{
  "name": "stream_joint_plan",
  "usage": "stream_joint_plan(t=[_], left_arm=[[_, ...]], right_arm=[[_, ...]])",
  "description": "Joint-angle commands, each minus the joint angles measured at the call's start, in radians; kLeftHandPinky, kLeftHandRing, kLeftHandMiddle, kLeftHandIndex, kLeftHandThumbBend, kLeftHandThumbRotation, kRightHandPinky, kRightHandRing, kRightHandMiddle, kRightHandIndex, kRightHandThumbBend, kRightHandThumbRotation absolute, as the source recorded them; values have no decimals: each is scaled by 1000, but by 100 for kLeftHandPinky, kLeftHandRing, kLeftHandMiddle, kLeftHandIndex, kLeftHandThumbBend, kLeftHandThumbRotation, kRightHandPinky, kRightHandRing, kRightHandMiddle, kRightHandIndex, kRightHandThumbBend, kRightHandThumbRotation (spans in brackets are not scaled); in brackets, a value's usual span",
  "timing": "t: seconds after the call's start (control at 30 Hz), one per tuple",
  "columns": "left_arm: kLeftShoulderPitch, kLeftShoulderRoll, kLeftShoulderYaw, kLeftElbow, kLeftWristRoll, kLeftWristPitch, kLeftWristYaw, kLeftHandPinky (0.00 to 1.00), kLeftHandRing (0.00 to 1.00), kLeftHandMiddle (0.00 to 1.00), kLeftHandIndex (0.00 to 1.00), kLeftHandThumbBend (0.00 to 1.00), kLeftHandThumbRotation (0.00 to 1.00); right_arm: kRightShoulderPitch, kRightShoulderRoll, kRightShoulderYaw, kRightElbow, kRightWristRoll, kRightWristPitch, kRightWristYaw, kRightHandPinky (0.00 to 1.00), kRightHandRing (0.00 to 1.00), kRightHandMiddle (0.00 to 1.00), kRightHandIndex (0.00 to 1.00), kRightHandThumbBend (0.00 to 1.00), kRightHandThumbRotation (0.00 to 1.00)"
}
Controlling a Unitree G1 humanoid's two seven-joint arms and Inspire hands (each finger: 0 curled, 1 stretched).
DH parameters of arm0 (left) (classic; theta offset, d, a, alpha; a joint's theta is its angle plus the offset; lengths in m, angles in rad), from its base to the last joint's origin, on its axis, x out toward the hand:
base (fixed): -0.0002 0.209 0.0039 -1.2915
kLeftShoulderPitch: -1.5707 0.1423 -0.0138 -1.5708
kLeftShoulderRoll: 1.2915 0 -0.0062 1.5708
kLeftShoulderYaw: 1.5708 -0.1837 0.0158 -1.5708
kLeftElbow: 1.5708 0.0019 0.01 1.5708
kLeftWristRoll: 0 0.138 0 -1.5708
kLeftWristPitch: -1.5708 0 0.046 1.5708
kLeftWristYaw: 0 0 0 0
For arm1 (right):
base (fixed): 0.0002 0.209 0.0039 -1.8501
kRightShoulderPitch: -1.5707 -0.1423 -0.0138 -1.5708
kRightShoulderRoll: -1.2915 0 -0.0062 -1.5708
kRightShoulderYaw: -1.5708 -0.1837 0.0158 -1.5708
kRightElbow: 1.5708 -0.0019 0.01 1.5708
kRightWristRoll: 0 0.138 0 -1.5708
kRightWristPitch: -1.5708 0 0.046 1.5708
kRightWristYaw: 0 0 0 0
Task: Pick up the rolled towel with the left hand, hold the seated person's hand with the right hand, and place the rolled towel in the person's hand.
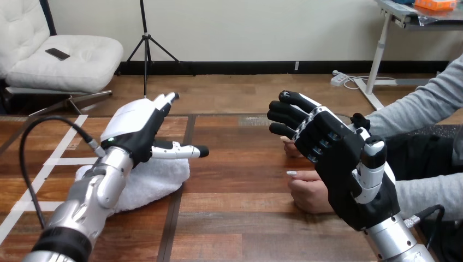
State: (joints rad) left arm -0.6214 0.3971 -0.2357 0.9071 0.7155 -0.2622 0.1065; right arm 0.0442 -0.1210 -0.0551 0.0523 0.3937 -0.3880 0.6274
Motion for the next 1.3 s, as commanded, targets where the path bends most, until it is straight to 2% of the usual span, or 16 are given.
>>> stream_joint_plan(t=[0.0,0.13,0.5,0.77,1.27], left_arm=[[-119,40,-56,45,46,27,46,92,95,96,93,100,63],[-131,45,-86,62,77,50,55,92,95,96,93,100,65],[-146,53,-154,65,126,132,22,97,98,98,95,100,68],[-146,54,-182,47,135,178,-19,98,99,99,96,100,67],[-132,63,-204,-16,128,234,-102,100,98,99,95,100,69]], right_arm=[[-79,5,-9,4,8,-31,1,85,85,84,84,100,100],[-77,4,-9,0,10,-27,-1,85,85,84,84,100,100],[-76,3,-10,-3,15,-27,2,86,86,84,84,100,100],[-76,3,-10,-4,15,-27,1,86,86,84,84,100,100],[-70,1,-11,-17,18,-22,-1,86,86,84,84,100,100]])
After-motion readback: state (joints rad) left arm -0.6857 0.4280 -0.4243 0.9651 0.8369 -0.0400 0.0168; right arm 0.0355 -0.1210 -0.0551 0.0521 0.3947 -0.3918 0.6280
